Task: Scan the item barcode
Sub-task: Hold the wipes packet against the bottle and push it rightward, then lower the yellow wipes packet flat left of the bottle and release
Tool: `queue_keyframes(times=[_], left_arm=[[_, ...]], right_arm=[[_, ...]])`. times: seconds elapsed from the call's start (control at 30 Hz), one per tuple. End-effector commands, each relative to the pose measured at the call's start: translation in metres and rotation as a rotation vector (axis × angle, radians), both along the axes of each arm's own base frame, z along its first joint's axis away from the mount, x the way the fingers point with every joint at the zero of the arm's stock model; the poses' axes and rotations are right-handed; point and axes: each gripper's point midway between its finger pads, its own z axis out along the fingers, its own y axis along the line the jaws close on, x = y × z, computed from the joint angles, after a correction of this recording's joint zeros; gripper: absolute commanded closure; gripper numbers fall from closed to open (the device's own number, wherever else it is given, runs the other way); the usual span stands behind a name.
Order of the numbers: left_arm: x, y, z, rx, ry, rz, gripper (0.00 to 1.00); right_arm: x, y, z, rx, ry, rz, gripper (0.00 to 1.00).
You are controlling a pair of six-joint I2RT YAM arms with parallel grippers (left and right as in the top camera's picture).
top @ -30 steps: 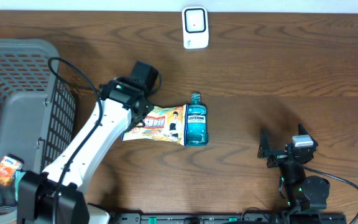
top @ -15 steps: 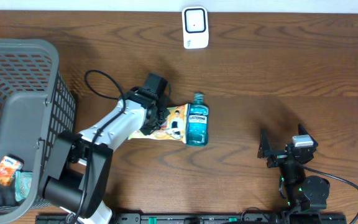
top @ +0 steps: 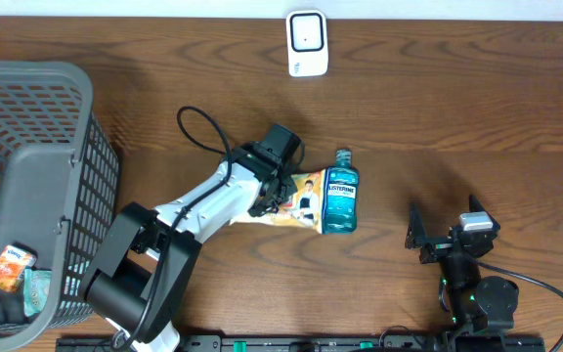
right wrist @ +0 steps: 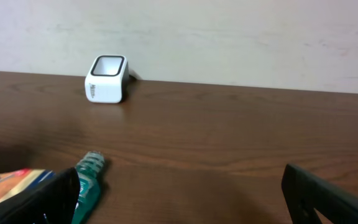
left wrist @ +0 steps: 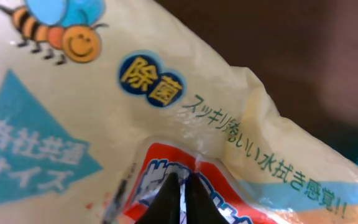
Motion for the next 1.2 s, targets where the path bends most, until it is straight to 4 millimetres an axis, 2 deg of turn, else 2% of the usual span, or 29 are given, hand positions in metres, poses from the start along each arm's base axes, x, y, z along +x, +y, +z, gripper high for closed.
queue_keyframes(times=[0.0, 0.1, 0.17, 0.27, 0.33, 0.43, 0.67, 0.77, 0.87, 1.07, 1.17], left_arm=[[0.003, 0.033, 0.031, 0.164, -0.058, 0.003, 0.93], [0.006, 0.052, 0.069, 0.227, -0.149, 0.031, 0.93], [0.003, 0.060, 0.087, 0.236, -0.187, 0.055, 0.93], [0.001, 0.063, 0.096, 0.231, -0.209, 0.065, 0.93], [-0.002, 0.065, 0.091, 0.236, -0.193, 0.081, 0.93], [-0.015, 0.074, 0.071, 0.254, -0.138, 0.158, 0.92], [-0.058, 0.101, 0.017, 0.317, -0.012, 0.342, 0.93], [-0.060, 0.100, -0.002, 0.282, -0.031, 0.330, 0.93], [-0.055, 0.087, -0.018, 0.201, -0.064, 0.267, 0.92], [-0.048, 0.087, -0.018, 0.182, -0.092, 0.263, 0.93], [-0.035, 0.088, -0.002, 0.180, -0.132, 0.194, 0.93]], right_arm=[[0.000, 0.000, -0.001, 0.013, 0.003, -0.003, 0.01], [0.000, 0.000, -0.001, 0.013, 0.003, -0.002, 0.01], [0.000, 0.000, -0.001, 0.013, 0.003, -0.002, 0.01], [0.000, 0.000, -0.001, 0.013, 0.003, -0.002, 0.01], [0.000, 0.000, -0.001, 0.013, 0.003, -0.003, 0.01], [0.000, 0.000, -0.001, 0.013, 0.003, -0.002, 0.01], [0.000, 0.000, -0.001, 0.013, 0.003, -0.002, 0.01], [0.000, 0.000, -0.001, 0.013, 0.003, -0.003, 0.01], [0.000, 0.000, -0.001, 0.013, 0.003, -0.003, 0.01], [0.000, 0.000, -0.001, 0.013, 0.003, -0.002, 0.01], [0.000, 0.000, -0.001, 0.013, 0.003, -0.003, 0.01]])
